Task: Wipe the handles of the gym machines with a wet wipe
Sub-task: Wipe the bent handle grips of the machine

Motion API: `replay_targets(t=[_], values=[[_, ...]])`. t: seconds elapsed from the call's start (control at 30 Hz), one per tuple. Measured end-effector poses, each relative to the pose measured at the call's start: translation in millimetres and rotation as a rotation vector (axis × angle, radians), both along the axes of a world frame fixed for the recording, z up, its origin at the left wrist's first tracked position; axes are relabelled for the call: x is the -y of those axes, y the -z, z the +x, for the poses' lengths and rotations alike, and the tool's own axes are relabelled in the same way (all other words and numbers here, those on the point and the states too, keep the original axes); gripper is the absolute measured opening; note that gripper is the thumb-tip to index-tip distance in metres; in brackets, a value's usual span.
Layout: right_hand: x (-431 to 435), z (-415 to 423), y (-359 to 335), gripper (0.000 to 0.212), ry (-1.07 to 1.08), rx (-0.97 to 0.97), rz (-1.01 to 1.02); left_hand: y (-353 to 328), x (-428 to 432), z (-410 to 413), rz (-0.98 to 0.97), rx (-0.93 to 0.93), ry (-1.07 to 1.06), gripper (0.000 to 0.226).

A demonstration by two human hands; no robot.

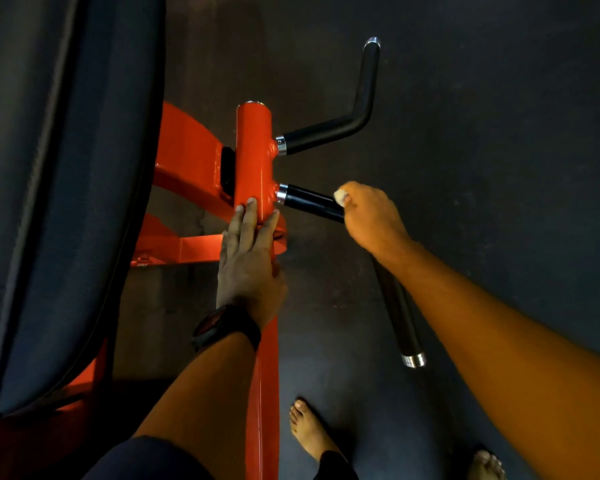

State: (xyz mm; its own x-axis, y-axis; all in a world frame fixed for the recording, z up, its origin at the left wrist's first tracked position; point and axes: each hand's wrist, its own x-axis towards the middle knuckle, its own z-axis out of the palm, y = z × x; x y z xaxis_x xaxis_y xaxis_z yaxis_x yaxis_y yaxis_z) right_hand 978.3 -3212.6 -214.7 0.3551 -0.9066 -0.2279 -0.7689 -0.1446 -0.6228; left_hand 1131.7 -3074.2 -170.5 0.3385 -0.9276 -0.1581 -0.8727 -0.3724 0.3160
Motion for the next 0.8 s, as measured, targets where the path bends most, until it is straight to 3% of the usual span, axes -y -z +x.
replay_targets(t=[0.1, 0.23, 0.43, 0.53, 0.6, 0.73, 0.8], values=[[8.3, 7.5, -1.1, 0.029, -0.030, 0.091, 0.084, -0.4, 0.4, 0.3, -0.002, 0.002, -0.007, 0.087], [4.4, -14.8, 14.4, 0.032, 0.125, 0.011, 0.139, 1.2, -0.1, 1.1, -0.005, 0.003, 0.005, 0.085], [-10.0, 18.9, 1.0, 0.025, -0.085, 0.132, -0.198, 1.7, 0.2, 2.0, -0.029, 0.008, 0.009, 0.086], [-23.8, -6.3, 7.0, 0.018, 0.070, 0.145, -0.391, 1.1, 0.7, 2.8, -0.032, 0.010, 0.030, 0.084], [-48.4, -22.0, 11.6, 0.020, 0.223, 0.157, -0.401, 0.4, 0.9, 2.5, -0.028, 0.009, 0.034, 0.084], [-58.1, -18.9, 23.3, 0.029, 0.134, 0.144, -0.447, -0.9, 0.3, 0.2, -0.031, 0.048, 0.055, 0.082], [-57.2, -24.2, 30.2, 0.030, 0.084, 0.043, -0.516, -0.2, -1.2, 0.1, -0.039, 0.077, 0.070, 0.083]])
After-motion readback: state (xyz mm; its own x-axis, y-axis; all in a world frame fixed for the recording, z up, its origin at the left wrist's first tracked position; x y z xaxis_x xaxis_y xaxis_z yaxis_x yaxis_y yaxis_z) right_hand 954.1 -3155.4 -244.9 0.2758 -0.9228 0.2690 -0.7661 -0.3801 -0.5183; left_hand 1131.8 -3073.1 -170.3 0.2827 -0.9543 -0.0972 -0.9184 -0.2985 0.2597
